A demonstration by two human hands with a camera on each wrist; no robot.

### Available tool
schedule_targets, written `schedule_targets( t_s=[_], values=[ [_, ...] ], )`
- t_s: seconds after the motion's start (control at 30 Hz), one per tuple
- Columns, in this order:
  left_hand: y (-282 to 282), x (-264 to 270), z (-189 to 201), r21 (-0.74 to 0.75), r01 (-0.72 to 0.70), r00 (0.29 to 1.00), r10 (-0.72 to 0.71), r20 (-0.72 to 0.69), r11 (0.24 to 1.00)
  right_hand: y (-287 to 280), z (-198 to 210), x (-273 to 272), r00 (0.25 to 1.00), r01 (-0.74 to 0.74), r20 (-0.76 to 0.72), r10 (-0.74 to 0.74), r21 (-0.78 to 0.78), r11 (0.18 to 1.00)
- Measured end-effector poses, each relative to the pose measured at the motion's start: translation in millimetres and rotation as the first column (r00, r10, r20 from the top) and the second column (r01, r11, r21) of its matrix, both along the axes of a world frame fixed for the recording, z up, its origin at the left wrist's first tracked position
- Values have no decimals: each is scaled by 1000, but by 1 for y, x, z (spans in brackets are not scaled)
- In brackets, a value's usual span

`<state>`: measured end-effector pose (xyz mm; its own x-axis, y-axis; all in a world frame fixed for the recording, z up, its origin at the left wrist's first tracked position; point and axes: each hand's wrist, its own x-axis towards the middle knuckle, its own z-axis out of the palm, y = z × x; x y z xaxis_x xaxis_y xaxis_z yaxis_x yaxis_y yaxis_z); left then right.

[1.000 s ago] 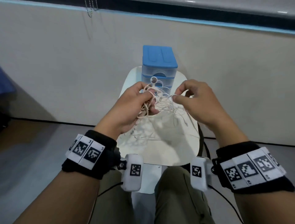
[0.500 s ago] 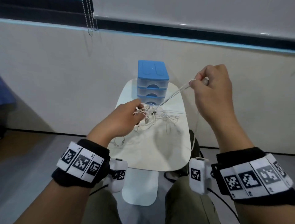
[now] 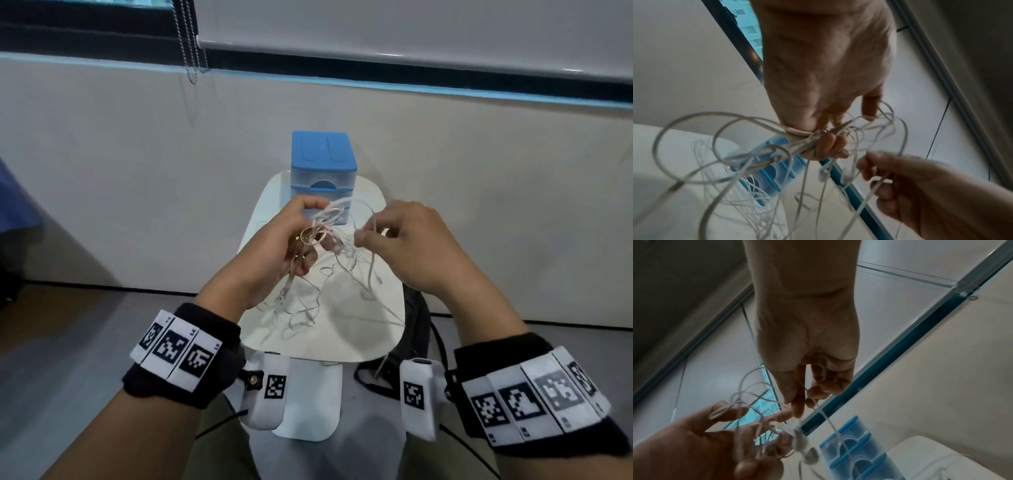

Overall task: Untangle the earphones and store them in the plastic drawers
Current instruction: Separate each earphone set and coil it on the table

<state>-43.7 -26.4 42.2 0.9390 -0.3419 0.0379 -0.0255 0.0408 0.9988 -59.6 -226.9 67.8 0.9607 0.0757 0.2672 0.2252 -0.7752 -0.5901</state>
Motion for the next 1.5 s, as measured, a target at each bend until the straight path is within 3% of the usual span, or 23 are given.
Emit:
schedule_targets(
  t_s=[0.17, 0.23, 0.3, 0.4, 0.47, 0.67, 0.87, 1.03, 1.2, 1.4, 1.5],
  values=[
    [-5, -6, -3, 64, 186, 982, -188, 34, 980, 10, 20, -6, 993, -65, 112, 36, 269, 961],
    [-11, -8, -4, 167, 179, 974, -199, 112, 970, 14, 30, -7, 980, -92, 198, 24, 346, 934],
    [-21, -10, -5, 261, 78, 967, -136, 214, 962, 17, 37, -7, 965, -110, 263, 6, 382, 918],
    [-26, -6, -6, 239, -109, 963, 42, 267, 965, 13, 43, -6, 948, -83, 317, -35, 350, 933],
    [-18, 1, -11, 307, -190, 951, 97, 294, 933, 1, 43, -3, 930, -9, 357, -89, 263, 965],
    [17, 15, -38, 459, -253, 966, 200, 162, 852, -39, 44, 5, 864, 169, 459, -209, 127, 977],
    [50, 29, -51, 467, -342, 931, 361, 53, 815, -61, 45, 11, 835, 421, 374, -402, 36, 907],
    [76, 34, -40, 431, -472, 867, 493, 69, 769, -75, 36, 14, 844, 502, 215, -492, 12, 865],
    [56, 25, -21, 430, -360, 931, 347, 109, 828, -69, 2, 23, 914, 388, -76, -398, -118, 914],
    [39, 17, -7, 407, -359, 930, 286, 230, 840, -66, -51, 11, 834, 252, -393, -387, -352, 901],
    [25, 14, -4, 405, -366, 924, 274, 267, 838, -57, -62, 3, 864, 53, -456, -214, -340, 939]
  ],
)
